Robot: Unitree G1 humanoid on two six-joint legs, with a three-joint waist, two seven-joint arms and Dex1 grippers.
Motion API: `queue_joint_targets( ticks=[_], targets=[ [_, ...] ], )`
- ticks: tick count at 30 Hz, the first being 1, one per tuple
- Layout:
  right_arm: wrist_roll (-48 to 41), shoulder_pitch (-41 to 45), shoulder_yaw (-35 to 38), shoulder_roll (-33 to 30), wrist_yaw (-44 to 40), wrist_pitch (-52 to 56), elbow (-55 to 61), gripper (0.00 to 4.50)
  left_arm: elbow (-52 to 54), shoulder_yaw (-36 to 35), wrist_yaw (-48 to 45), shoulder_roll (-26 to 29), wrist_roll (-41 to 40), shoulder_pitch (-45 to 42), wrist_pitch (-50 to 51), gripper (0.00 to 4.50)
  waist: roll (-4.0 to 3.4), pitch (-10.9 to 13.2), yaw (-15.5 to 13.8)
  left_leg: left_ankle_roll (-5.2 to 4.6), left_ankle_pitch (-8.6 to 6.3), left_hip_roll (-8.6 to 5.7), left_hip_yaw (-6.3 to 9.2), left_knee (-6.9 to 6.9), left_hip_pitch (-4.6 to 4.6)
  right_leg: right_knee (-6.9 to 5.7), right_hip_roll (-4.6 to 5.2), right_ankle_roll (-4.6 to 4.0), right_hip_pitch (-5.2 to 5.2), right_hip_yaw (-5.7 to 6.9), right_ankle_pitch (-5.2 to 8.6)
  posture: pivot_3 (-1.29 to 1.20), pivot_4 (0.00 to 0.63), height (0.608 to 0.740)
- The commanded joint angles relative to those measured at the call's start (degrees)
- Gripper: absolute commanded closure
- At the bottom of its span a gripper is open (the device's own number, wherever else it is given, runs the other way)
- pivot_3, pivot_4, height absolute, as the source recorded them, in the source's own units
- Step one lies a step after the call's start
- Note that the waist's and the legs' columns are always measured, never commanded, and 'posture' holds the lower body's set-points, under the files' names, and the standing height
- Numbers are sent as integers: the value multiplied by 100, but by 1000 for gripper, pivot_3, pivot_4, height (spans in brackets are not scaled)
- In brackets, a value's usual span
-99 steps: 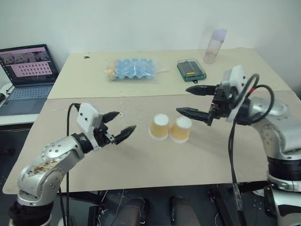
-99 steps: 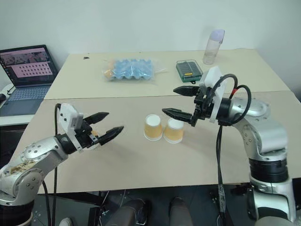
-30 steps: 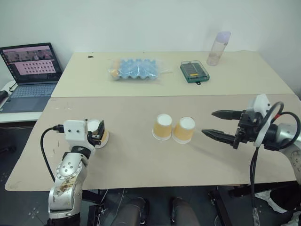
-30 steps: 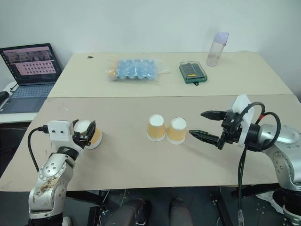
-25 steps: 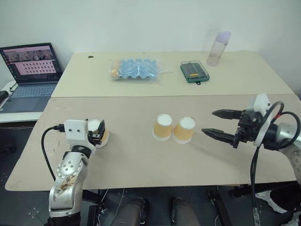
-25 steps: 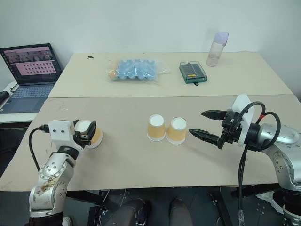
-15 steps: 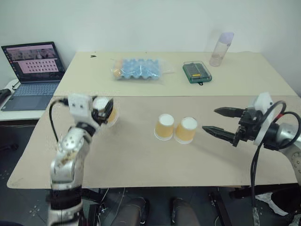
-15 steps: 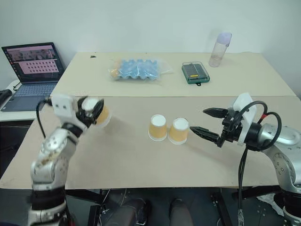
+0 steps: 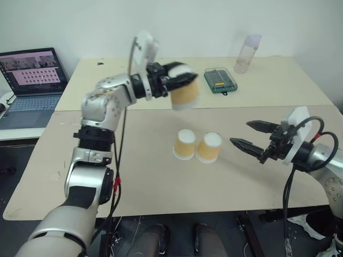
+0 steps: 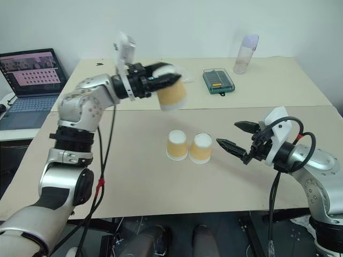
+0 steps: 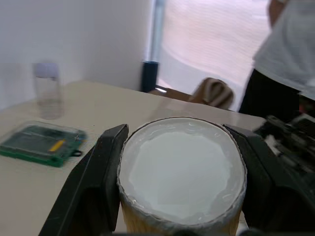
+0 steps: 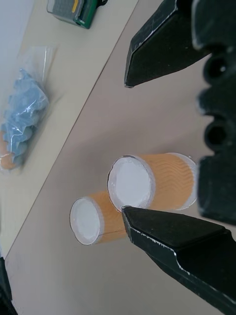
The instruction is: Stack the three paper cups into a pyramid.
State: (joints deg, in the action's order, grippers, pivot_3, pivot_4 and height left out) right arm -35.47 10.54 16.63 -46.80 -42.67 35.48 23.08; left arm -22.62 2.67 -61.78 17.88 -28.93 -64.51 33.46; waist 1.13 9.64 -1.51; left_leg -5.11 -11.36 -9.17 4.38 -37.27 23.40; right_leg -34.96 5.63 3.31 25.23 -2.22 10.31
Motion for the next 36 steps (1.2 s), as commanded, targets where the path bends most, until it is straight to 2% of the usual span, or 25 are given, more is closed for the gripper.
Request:
queue_joint_targets(
  ticks=[1,6,17,36],
  targets=[
    [55,30,79,1,37,-109,102,0,-44,247,-845,-91,-112,-242,10,1937,0,0,28,-3,-2,0,0,0,0,0,0,0,0,-1,0,0,150,740],
    [110,1,52,44,88,-106,174,0,-252,458,-1254,-304,22,-338,-122,1937,0,0,89,-27,-16,2,0,0,-4,-5,-1,-1,0,-5,-1,0,150,740],
    [75,-34,97,111,101,-108,235,0,-1265,772,-1448,-445,911,-452,-1084,1937,0,0,81,-27,-16,1,0,-7,-1,-6,0,2,-2,-6,-6,0,150,740],
    [-3,-50,60,133,89,-34,306,0,-1690,652,-1351,-697,1245,-574,-1321,1937,0,0,87,-39,-24,1,0,-31,6,-8,-2,9,-4,-5,-9,0,150,740]
  ],
)
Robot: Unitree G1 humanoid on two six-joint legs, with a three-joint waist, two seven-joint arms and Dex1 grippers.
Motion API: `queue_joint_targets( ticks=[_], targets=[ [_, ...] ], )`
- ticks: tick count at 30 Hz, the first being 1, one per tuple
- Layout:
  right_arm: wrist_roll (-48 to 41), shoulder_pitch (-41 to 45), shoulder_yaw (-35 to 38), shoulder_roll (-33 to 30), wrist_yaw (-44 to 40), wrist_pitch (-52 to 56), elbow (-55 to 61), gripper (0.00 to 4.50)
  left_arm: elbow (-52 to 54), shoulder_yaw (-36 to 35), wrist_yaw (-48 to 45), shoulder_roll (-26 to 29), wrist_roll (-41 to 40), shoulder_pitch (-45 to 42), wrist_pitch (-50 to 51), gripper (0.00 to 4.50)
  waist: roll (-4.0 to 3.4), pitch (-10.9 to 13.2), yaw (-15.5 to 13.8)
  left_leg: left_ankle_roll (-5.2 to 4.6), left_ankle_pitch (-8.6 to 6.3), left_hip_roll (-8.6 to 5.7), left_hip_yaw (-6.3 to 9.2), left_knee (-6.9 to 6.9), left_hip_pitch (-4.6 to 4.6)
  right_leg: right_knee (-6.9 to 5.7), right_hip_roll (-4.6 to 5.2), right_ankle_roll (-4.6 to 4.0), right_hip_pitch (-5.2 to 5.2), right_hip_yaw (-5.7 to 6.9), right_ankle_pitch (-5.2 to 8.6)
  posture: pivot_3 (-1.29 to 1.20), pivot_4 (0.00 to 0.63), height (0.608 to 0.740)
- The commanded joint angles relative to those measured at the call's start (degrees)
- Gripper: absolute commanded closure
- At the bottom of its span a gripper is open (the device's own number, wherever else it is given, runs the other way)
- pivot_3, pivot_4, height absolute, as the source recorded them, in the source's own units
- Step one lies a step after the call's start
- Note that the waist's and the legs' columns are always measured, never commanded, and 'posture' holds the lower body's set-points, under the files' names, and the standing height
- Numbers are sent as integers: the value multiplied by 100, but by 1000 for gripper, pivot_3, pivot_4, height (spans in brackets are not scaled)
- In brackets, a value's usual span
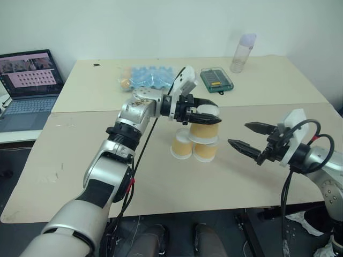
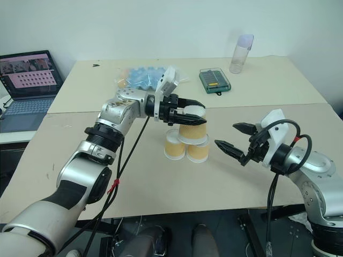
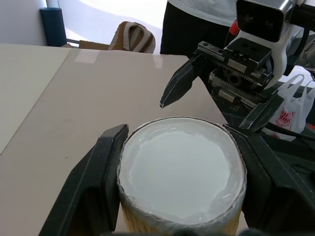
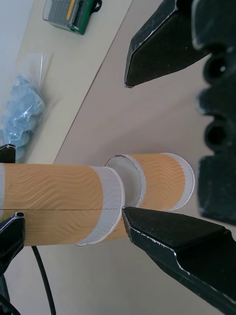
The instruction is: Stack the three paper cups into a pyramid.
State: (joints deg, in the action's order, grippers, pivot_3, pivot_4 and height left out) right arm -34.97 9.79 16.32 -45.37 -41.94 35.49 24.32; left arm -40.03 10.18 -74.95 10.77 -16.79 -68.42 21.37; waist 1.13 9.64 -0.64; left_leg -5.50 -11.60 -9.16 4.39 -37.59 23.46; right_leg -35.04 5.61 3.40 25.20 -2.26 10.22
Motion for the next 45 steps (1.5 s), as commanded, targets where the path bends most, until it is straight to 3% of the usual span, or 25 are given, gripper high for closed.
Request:
queue_joint_targets(
  ticks=[1,19,21,22,24,38,42,45],
  targets=[
    [-58,28,92,-6,16,-33,184,0,29,-111,-25,27,40,-194,-112,1937,0,0,-1,-2,-1,0,0,-3,1,0,0,0,0,0,0,0,150,740],
    [-80,11,162,-9,40,-33,185,0,7,-58,-35,110,245,-137,-221,1937,0,0,-3,-12,-7,-1,-1,-19,8,1,-2,9,-1,0,-5,0,150,740],
    [-79,15,166,-2,49,-38,184,0,-34,-83,-14,102,260,-156,-227,947,0,0,-3,-12,-8,-1,-1,-19,8,1,-1,9,-1,0,-5,0,150,740],
    [-80,15,167,-1,52,-39,181,0,-29,-102,-21,103,250,-172,-216,848,0,0,-3,-12,-8,-1,-1,-19,8,1,-1,9,-2,0,-5,0,150,740],
    [-77,8,165,0,51,-46,175,0,-20,-161,-3,98,209,-219,-195,136,0,0,-3,-12,-8,-1,-1,-19,8,1,-1,10,-1,0,-6,0,150,740],
    [-60,51,93,18,24,-69,76,0,312,-836,146,225,-310,-578,347,136,0,0,0,-11,-7,-1,-1,-21,9,1,-2,10,-1,1,-6,0,150,740],
    [-56,35,91,19,16,-69,78,0,612,-1491,603,281,-908,-805,951,136,0,0,1,-11,-7,-1,-1,-22,13,-1,-4,10,4,0,-6,0,150,740],
    [-59,26,92,38,42,-60,102,0,1090,-2197,1572,313,-1354,-763,1317,136,-1,0,3,-10,-6,-1,-1,-23,10,0,-4,11,3,0,-6,0,150,740]
  ],
)
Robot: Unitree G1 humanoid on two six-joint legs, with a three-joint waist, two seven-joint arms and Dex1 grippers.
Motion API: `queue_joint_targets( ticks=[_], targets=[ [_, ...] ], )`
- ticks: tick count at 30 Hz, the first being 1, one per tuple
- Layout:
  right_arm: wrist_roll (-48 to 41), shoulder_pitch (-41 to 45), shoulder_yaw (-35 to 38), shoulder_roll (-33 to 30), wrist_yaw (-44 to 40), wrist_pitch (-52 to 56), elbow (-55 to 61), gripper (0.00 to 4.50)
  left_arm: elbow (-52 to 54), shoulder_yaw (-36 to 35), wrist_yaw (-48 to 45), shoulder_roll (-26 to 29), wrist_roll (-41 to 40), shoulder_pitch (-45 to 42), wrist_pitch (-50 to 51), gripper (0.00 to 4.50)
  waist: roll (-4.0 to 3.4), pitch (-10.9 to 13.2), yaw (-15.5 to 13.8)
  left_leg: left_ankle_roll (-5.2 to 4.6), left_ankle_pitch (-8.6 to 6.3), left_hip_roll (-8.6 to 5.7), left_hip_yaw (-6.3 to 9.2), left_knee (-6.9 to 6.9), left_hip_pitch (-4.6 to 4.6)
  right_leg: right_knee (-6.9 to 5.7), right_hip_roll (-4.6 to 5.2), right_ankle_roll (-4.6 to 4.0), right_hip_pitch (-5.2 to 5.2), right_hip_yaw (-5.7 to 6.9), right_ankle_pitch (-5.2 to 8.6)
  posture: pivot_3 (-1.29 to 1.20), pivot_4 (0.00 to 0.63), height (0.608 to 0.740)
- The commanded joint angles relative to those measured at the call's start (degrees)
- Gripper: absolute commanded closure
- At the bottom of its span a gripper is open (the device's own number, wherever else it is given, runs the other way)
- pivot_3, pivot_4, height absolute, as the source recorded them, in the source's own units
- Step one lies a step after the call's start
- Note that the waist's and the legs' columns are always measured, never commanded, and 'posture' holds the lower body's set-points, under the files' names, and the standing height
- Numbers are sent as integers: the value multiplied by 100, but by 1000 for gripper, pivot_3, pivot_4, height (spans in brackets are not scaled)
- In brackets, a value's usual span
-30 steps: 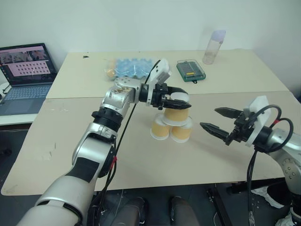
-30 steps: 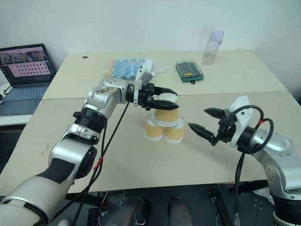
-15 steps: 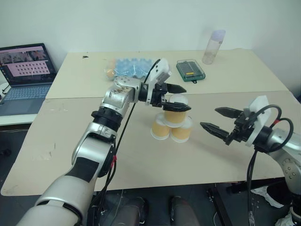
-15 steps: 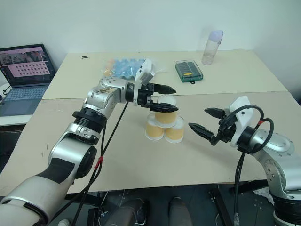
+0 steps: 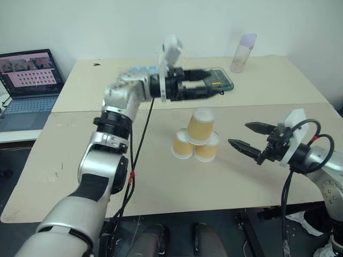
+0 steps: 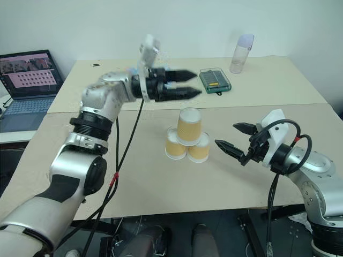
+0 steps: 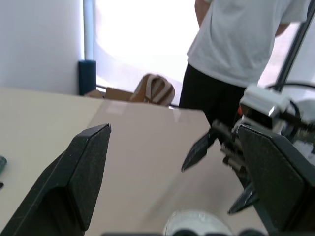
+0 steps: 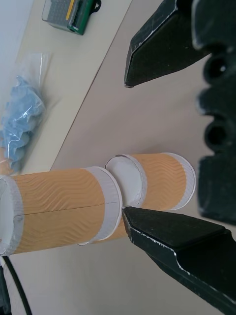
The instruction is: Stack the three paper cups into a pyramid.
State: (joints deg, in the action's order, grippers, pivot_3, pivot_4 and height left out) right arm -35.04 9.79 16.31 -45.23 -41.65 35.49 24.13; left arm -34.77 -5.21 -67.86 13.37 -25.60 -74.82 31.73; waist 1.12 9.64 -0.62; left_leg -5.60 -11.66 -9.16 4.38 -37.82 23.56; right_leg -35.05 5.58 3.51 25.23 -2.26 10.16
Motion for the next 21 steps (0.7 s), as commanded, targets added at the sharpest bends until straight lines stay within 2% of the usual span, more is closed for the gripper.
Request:
queue_joint_targets(
  ticks=[1,4,7,10,11,15,20,21],
  targets=[
    [-47,23,96,28,23,-61,125,0,684,-840,1243,48,-533,-85,318,136,0,0,6,0,0,0,0,0,-1,0,0,0,-1,0,0,0,150,740],
    [-16,-1,166,54,115,-44,102,0,1144,-1097,2276,30,-375,247,81,136,-1,-1,4,13,7,1,0,0,-12,-3,-1,0,-8,-2,0,0,150,740],
    [485,107,323,125,823,-35,-323,0,1645,-1492,3972,172,240,1170,-233,136,-4,-4,3,31,17,1,-2,1,-25,-5,-1,0,-18,-7,-1,0,150,740],
    [883,217,477,189,1464,-6,-639,0,2161,-1713,4871,428,656,2159,-370,136,-14,-12,22,36,14,1,-18,3,-40,-9,-3,-1,-23,-28,-2,0,150,740],
    [936,253,525,222,1611,16,-697,0,2287,-1729,5073,486,754,2370,-363,136,-13,-12,18,38,15,1,-22,4,-36,-16,-5,-1,-15,-30,-2,0,150,740],
    [1935,185,87,201,2330,-151,-950,0,3330,-2236,5847,683,1159,4085,-618,136,-12,-12,-5,57,26,7,-23,4,-16,-13,-13,-8,8,-25,-6,0,150,740],
    [2292,435,-15,855,2865,-627,-1468,0,3753,-2626,6265,588,1192,5400,-906,136,-8,-16,-50,59,19,7,-25,4,-35,-3,-10,-11,-8,-16,-11,0,150,740],
    [2316,498,12,1028,2947,-814,-1594,0,3789,-2665,6252,547,1148,5570,-1040,136,-8,-16,-76,33,3,6,-25,4,-42,-2,-9,-10,-9,-14,-12,0,150,740]
  ],
)
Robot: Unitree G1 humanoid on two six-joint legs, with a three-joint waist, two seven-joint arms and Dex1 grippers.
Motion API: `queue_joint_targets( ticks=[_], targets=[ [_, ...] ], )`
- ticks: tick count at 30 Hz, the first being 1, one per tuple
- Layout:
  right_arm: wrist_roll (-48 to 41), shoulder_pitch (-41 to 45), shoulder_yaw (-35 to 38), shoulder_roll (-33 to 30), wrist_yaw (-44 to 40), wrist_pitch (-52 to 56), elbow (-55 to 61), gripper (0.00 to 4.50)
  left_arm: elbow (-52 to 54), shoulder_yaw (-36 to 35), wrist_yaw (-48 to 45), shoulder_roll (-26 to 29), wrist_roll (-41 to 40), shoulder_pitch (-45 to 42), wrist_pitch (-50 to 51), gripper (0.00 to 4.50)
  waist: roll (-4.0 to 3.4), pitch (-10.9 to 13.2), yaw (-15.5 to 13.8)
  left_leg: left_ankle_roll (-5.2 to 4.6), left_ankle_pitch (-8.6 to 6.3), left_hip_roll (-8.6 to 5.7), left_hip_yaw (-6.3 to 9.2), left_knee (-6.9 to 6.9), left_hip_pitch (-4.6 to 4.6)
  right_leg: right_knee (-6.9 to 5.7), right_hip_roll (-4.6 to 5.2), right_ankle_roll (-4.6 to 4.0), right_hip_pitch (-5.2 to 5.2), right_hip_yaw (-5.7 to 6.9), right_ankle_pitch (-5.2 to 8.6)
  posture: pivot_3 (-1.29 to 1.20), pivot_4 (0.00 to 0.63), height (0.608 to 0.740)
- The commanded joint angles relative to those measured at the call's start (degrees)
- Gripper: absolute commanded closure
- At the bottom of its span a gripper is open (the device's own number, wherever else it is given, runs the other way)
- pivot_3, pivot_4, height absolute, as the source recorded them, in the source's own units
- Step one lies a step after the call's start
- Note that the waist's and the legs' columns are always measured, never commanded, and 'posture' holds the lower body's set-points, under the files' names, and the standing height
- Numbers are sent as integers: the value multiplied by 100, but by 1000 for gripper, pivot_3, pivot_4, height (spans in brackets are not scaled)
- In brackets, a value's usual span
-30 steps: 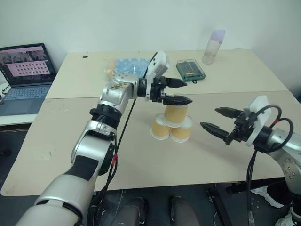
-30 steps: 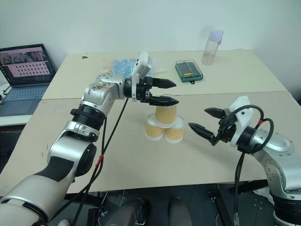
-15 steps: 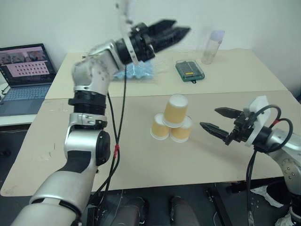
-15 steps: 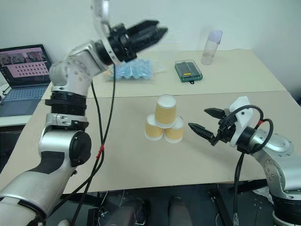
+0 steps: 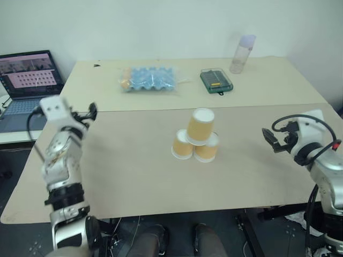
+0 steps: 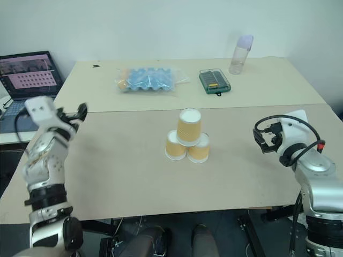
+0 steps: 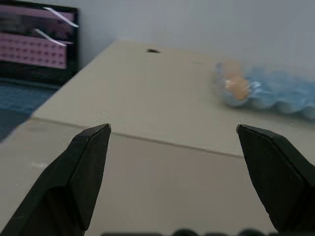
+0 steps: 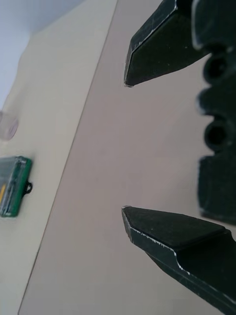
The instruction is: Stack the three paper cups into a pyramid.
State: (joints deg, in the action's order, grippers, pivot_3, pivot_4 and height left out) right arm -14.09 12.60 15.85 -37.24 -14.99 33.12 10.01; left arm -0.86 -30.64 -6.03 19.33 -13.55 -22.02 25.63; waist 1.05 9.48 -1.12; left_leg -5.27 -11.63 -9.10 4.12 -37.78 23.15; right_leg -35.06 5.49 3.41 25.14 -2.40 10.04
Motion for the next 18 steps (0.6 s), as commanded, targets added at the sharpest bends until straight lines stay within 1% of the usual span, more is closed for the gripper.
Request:
queue_joint_targets(
  ticks=[1,3,8,18],
  targets=[
    [262,257,60,343,325,-746,-323,0,428,-139,52,-85,-103,426,-528,136,0,0,-46,-14,-8,-1,1,0,-7,-1,1,1,-3,3,-2,0,150,740],
    [434,278,29,482,423,-1109,-665,0,446,-122,12,-116,-95,646,-748,136,0,0,-75,-15,-9,-1,1,-2,-14,3,1,3,-12,6,-6,0,150,740],
    [425,285,198,666,478,-1547,-1340,0,542,-14,-133,-173,-182,959,-1027,136,1,-2,-98,-13,-8,0,0,-1,-24,3,-1,2,-17,8,-9,0,150,740],
    [420,308,161,803,405,-1888,-1776,0,512,210,-208,-152,-352,931,-1298,136,0,-3,0,-18,-11,3,-3,0,-24,3,-3,1,-13,7,-9,0,150,740]
  ],
)
